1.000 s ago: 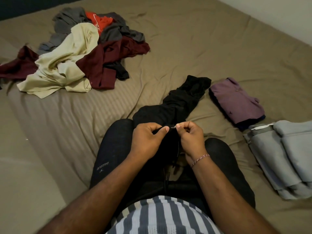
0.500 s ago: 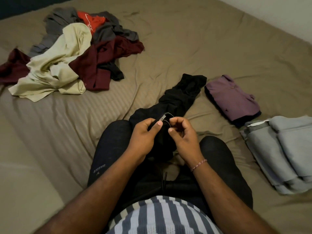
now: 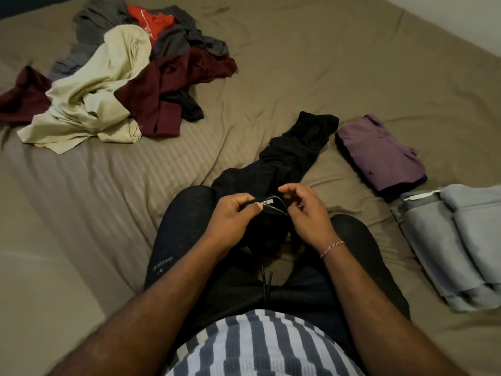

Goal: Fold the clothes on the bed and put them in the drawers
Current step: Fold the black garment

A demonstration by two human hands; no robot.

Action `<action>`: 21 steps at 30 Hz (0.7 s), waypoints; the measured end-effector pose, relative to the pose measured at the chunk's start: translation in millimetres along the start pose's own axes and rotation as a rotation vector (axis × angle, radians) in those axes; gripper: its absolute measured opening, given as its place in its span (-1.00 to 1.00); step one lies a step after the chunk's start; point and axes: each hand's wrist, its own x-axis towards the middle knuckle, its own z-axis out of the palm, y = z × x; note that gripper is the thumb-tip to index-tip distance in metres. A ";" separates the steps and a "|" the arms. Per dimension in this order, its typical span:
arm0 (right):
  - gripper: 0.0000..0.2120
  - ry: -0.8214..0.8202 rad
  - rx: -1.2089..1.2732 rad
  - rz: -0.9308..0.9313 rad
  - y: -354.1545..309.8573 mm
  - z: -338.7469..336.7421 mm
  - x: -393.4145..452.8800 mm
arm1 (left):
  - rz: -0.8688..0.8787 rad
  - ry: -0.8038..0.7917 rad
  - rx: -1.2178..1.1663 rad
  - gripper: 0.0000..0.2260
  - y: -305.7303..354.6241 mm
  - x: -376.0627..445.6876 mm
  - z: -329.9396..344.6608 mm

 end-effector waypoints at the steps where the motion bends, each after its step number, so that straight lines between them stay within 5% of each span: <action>1: -0.54 -0.031 -0.052 -0.075 0.5 1.4 -2.0 | -0.001 0.006 -0.030 -0.83 -0.3 1.4 -0.3; 4: -0.69 -0.048 -0.116 -0.193 5.6 6.2 -1.4 | 0.010 -0.008 -0.037 -0.84 -2.6 4.1 -0.5; 8: -0.88 0.232 -0.267 -0.145 4.9 17.3 -5.5 | 0.038 0.057 0.079 -0.78 -7.0 5.4 3.9; 10: -0.98 0.311 -0.153 -0.104 3.6 18.3 -6.5 | 0.050 0.115 0.113 -0.74 -8.4 7.7 3.9; 12: -0.85 0.200 0.090 0.000 0.5 20.2 -6.7 | 0.069 0.133 0.139 -0.74 -9.7 8.7 3.6; 15: -0.92 0.008 0.333 0.062 -3.7 28.0 -11.3 | 0.104 0.110 0.194 -0.76 -12.5 8.3 5.4; 21: -0.87 0.073 0.462 0.114 -7.7 32.9 -13.6 | 0.114 0.114 0.305 -0.74 -13.2 10.0 9.0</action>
